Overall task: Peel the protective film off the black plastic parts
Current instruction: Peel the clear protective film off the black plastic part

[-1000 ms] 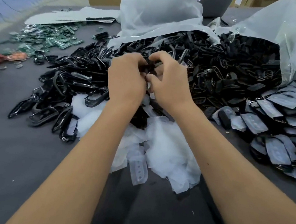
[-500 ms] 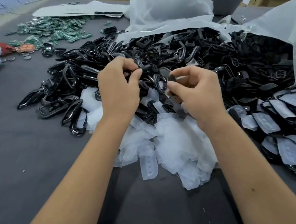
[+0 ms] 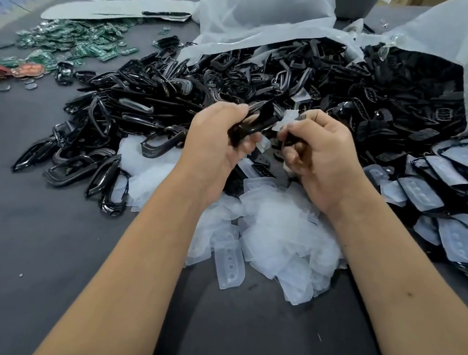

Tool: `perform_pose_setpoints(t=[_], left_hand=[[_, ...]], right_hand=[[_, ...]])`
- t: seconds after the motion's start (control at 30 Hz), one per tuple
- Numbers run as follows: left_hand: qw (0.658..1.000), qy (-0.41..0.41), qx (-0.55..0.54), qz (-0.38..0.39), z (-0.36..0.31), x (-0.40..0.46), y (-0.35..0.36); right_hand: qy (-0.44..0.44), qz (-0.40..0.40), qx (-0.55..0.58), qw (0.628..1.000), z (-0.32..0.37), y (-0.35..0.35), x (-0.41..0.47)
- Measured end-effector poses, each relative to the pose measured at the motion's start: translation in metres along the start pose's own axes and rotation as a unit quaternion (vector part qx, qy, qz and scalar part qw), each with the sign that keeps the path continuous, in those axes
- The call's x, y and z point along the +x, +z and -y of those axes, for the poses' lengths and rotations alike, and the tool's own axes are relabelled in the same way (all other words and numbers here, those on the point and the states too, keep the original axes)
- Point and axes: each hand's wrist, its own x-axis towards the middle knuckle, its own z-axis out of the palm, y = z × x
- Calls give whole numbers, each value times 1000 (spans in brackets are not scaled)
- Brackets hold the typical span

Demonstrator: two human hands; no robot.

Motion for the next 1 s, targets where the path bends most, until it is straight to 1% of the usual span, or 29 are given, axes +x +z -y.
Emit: perform_pose_setpoints(t=[0.1,0.23,0.33,0.5,0.57,0.63,0.7,0.73,0.77,0.8,0.83,0.9,0.97,1.0], left_hand=[[997,24,68,19,3,1,-3],[983,62,170,39,7,2,-9],[972,98,205,65,5,3,-16],[975,96,174,102,2,7,-27],[977,78,143,135,0,7,-30],[975,61,105,184,-2,7,-34],[970,63,98,213,-4,6,-37],[969,72,113,205,-5,7,-37],[968,91,144,181,-5,8,-38],[963,124,197,140,-4,10,-38],[946,164,267,82,-4,12,-38],[882,236,406,-26,-3,14,-36],[813,279,506,-71,0,12,-33],[786,297,536,-84,3,10,-31]], right_hand=[[-22,15,-39,999,-2,0,0],[-2,33,-85,996,-6,1,0],[14,39,-53,998,-5,-1,1],[46,92,56,993,1,-8,3],[64,122,87,987,3,-11,3],[78,154,103,980,4,-14,4],[92,159,127,975,6,-17,5],[98,147,139,974,7,-18,5],[100,131,142,976,8,-19,6],[96,110,136,980,9,-20,6],[89,87,127,984,9,-20,7],[75,50,114,989,9,-20,7],[66,29,98,993,9,-19,6],[62,22,86,994,9,-17,5]])
